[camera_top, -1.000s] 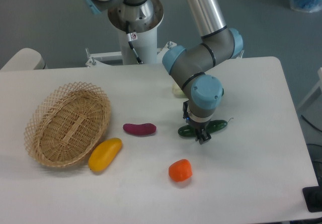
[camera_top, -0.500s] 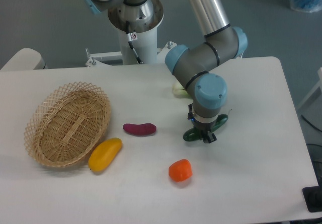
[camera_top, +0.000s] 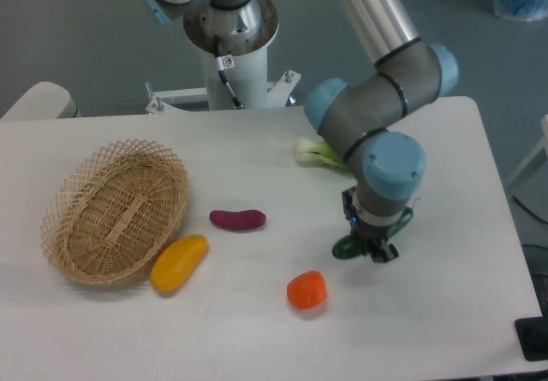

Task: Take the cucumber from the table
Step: 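Lift the held cucumber up and pull it toward the table edge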

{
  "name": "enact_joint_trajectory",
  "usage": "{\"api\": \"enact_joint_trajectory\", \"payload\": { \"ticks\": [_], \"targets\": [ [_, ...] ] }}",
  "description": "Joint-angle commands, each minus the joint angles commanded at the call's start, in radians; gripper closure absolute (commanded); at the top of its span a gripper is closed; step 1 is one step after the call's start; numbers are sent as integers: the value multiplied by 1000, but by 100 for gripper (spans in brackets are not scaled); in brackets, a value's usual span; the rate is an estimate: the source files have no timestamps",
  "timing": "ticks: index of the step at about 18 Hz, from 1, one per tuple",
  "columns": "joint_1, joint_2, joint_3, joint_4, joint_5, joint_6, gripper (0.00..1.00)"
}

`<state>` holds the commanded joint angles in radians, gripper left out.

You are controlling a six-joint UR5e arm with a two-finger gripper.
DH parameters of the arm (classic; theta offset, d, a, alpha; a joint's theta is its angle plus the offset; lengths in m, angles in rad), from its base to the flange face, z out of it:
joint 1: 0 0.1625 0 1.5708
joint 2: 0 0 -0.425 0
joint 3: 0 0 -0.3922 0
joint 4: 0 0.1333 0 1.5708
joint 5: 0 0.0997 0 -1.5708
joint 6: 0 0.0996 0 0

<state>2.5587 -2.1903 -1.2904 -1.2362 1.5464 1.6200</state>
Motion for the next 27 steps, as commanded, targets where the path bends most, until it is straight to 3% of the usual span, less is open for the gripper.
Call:
{"api": "enact_joint_trajectory", "payload": {
  "ticks": [5,10,27],
  "targets": [
    [-25,-97,126,-16,-5,-106,82],
    [-12,-134,181,-35,-12,-97,82],
    [-52,-147,194,-34,6,-106,81]
  ]
}}
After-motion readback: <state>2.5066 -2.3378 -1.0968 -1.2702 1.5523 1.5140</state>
